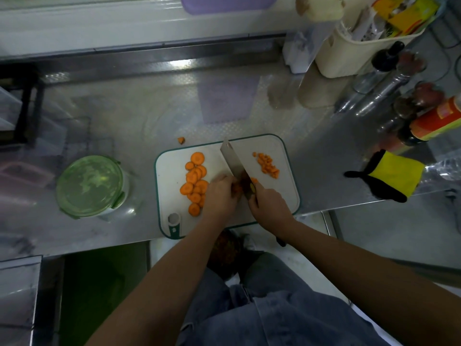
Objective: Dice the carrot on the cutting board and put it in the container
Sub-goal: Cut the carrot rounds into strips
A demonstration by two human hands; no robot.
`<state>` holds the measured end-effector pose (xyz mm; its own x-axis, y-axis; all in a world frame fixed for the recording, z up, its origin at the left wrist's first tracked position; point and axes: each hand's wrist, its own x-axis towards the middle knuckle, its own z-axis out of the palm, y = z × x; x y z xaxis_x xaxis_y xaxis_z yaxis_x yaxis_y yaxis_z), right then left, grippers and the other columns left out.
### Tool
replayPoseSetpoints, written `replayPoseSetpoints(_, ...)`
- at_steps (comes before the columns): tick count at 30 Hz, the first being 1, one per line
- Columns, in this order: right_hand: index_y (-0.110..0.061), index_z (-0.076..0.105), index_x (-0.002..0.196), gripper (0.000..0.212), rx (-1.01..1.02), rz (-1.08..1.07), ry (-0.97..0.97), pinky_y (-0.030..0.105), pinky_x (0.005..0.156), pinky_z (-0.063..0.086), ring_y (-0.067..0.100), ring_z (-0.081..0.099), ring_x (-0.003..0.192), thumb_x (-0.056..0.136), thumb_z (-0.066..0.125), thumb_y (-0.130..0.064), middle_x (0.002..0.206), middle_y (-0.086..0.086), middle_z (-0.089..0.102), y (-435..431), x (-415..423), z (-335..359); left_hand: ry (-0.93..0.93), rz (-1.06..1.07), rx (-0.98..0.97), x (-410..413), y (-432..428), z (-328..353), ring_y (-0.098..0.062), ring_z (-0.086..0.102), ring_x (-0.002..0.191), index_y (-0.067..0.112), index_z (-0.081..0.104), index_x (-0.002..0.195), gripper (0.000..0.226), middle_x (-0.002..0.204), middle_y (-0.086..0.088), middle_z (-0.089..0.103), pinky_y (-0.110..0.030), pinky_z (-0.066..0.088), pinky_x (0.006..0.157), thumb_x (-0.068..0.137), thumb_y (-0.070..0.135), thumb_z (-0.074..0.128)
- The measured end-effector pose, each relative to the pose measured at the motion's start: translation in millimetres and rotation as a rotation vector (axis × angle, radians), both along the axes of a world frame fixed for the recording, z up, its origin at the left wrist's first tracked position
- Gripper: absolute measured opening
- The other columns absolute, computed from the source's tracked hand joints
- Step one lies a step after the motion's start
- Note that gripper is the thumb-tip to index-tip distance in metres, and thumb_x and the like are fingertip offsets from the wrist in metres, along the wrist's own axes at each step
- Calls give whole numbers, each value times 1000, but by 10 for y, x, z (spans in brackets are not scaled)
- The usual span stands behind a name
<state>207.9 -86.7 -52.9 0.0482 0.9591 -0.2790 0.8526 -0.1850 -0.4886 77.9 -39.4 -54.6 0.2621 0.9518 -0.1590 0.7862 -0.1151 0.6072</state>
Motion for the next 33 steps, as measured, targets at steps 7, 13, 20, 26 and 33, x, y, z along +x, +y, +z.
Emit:
replayPoseSetpoints(7, -7, 37, 139, 47, -6, 9, -10, 34, 60, 40, 32, 58, 73, 96, 43, -24, 89, 17, 62, 34, 11, 14, 12, 28, 44, -78, -16, -38, -29, 60, 86, 7, 71, 101, 23, 97, -14, 63, -34, 47, 72, 79, 12, 70)
replayPoseSetpoints(13, -5, 52, 110, 22, 31, -12, 31, 31, 53, 32, 24, 48, 58, 96, 45, -20, 69, 9, 54, 38, 72, 158, 86, 16, 0, -41, 4, 8, -28, 59, 82, 11, 77, 90, 15, 90, -13, 64, -36, 46, 72, 82, 12, 64)
replayPoseSetpoints(20, -4, 46, 125, 35, -12, 33, 23, 37, 55, 44, 25, 51, 61, 95, 44, -21, 74, 9, 56, 4, 37, 204, 86, 36, -25, -29, 16, 21, -24, 60, 84, 15, 77, 90, 16, 92, -8, 66, -35, 48, 77, 83, 12, 63)
replayPoseSetpoints(26, -2, 47, 124, 34, -32, 23, -2, 31, 57, 31, 21, 45, 63, 95, 44, -18, 75, 10, 52, -11, -43, 167, 107, 30, -51, -24, 32, 24, -27, 59, 84, 16, 77, 91, 20, 91, -10, 65, -33, 44, 73, 82, 10, 61)
replayPoseSetpoints(33, -4, 44, 129, 36, -35, 27, -19, 32, 58, 31, 25, 47, 66, 96, 43, -19, 83, 16, 59, -2, -46, 127, 115, 28, -50, -29, 25, 26, -28, 60, 83, 15, 77, 91, 21, 89, -11, 66, -37, 47, 73, 81, 8, 60)
